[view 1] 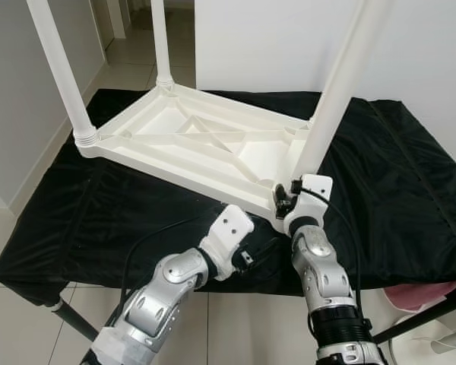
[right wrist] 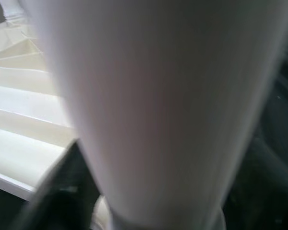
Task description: Building children table
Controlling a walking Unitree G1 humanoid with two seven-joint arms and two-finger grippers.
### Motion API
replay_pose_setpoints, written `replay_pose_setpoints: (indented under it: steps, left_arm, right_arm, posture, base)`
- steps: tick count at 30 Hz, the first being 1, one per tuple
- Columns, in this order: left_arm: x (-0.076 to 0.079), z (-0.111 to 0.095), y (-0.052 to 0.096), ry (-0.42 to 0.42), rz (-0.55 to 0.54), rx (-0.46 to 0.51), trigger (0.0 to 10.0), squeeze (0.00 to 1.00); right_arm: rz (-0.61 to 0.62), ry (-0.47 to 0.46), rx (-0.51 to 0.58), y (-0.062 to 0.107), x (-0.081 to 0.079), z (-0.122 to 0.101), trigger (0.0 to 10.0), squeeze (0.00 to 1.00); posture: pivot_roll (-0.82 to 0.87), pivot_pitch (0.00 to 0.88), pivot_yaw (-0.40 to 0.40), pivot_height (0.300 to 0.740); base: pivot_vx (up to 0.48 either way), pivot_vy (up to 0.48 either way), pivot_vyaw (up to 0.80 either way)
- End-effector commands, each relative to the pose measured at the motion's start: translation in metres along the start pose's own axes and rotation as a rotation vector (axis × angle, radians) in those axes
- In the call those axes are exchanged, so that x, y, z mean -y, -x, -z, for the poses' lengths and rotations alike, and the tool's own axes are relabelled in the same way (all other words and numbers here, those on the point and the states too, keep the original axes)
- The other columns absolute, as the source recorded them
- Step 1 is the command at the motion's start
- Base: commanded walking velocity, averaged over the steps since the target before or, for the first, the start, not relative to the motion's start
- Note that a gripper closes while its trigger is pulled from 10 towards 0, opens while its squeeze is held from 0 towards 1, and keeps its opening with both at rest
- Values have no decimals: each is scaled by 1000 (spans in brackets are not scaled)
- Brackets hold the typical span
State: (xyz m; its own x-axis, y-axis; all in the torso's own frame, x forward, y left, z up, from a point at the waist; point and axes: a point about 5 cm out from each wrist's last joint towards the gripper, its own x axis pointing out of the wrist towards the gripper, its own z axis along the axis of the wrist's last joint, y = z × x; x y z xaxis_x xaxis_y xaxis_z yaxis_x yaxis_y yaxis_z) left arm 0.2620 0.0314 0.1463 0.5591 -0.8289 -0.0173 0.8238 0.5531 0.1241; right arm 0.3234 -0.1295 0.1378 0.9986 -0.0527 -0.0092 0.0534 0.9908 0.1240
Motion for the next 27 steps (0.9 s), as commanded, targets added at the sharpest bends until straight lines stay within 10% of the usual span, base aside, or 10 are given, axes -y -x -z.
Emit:
replay_pose_setpoints:
  steps: [1, 8, 10, 27]
  left_arm:
    - [4, 0, 0, -6, 35, -3, 10000, 0]
    - [5, 1, 0, -9, 33, -2, 10000, 0]
    - [3, 0, 0, -9, 22, -2, 10000, 0]
    - [0, -2, -1, -12, 7, 4, 10000, 0]
  right_arm:
    - [-12, -9, 14, 1, 2, -4, 10000, 1000]
    - [-143, -41, 26, -3, 14, -9, 10000, 1000]
    - [-287, -16, 10, -8, 22, -10, 10000, 0]
    - [-699, 276, -26, -20, 37, -11, 10000, 0]
  posture:
    - [-4, 25, -37, 740]
    - [5, 23, -47, 740]
    - [6, 23, -51, 740]
    - [3, 30, -46, 740]
  base:
    - [0, 0, 0]
    - [0, 0, 0]
    - [0, 0, 0]
    - [0, 0, 0]
